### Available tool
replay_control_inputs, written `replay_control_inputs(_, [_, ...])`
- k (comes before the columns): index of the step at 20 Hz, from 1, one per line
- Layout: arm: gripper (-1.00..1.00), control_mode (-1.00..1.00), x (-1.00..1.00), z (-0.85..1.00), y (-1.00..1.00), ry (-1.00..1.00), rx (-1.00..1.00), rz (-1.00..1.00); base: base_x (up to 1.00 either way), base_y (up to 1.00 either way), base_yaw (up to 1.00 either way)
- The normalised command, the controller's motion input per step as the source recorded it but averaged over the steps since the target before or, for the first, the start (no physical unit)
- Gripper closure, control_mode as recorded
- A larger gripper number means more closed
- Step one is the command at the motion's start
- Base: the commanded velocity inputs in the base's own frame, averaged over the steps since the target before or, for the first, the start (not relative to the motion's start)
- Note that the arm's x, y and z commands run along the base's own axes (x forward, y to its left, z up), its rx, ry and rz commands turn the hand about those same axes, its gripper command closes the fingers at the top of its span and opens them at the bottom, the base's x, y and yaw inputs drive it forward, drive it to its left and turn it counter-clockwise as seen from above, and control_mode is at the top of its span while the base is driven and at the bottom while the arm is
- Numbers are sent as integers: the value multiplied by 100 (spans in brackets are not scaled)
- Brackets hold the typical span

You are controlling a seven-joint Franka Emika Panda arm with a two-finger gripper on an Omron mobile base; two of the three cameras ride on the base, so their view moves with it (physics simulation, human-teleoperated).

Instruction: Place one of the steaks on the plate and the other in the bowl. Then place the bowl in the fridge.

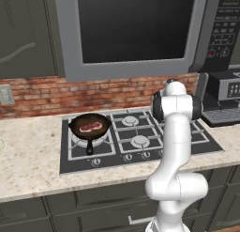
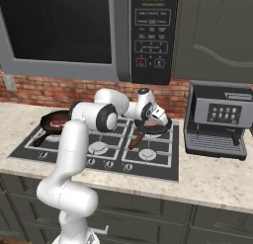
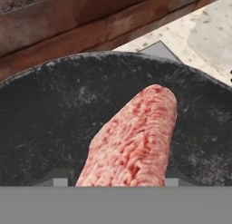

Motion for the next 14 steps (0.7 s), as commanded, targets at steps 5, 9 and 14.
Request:
replay_control_inputs(5, [100,-100,0,0,0,0,0,0,0,0,0])
replay_control_inputs(9, [100,-100,-6,0,0,-6,0,0,0,0,0])
replay_control_inputs(14, [100,-100,-30,4,0,-16,0,4,0,0,0])
